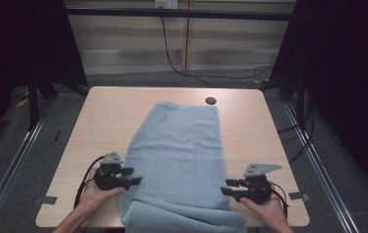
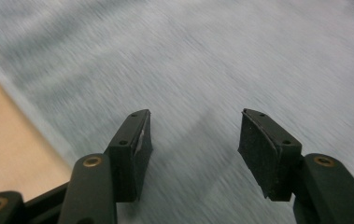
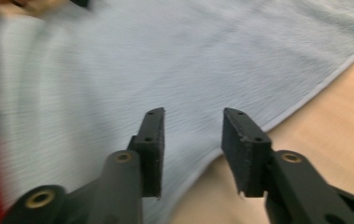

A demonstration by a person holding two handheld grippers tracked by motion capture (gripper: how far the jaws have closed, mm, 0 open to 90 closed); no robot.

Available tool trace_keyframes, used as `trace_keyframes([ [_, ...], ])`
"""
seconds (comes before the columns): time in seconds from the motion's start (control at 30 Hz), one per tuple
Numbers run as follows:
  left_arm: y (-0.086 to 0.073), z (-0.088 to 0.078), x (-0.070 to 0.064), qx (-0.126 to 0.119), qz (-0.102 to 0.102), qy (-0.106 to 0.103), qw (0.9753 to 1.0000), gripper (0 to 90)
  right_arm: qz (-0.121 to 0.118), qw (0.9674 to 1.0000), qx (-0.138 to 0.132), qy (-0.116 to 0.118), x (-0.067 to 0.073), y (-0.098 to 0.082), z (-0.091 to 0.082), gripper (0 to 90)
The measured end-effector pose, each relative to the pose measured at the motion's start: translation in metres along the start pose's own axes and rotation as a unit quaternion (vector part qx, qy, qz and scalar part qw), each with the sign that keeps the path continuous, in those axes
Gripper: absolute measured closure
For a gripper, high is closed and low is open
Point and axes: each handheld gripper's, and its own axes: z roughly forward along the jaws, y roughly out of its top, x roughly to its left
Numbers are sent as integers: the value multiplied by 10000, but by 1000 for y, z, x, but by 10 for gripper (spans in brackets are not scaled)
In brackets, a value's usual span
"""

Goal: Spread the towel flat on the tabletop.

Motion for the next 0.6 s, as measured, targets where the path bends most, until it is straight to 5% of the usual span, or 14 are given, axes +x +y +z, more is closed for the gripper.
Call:
trace_keyframes([
  [0.1, 7, 9, 6, -49, -33, 17, 10000, 439, -39, 9999, 119, -52, -9, 5, 15, 554],
  [0.2, 10, 14, 3, -39, 154, 170, 9997, 444, -183, 9990, 359, -184, -11, 5, 29, 559],
  [0.23, 11, 16, 2, -47, 237, 191, 9995, 445, -458, 9971, 433, -416, -9, 3, 33, 627],
  [0.3, 15, 20, 4, -63, 223, 212, 9995, 451, -503, 9966, 461, -466, -9, 4, 33, 652],
  [0.33, 20, 25, 7, -65, 299, 312, 9990, 474, -592, 9947, 457, -703, -12, 6, 34, 674],
  [0.47, 29, 37, 13, -240, 211, 323, 9990, 477, -376, 9944, 400, -906, -29, 10, 35, 862],
  [0.6, 31, 38, 11, -180, 222, 389, 9988, 526, -232, 9948, 368, -918, -37, 9, 32, 883],
])
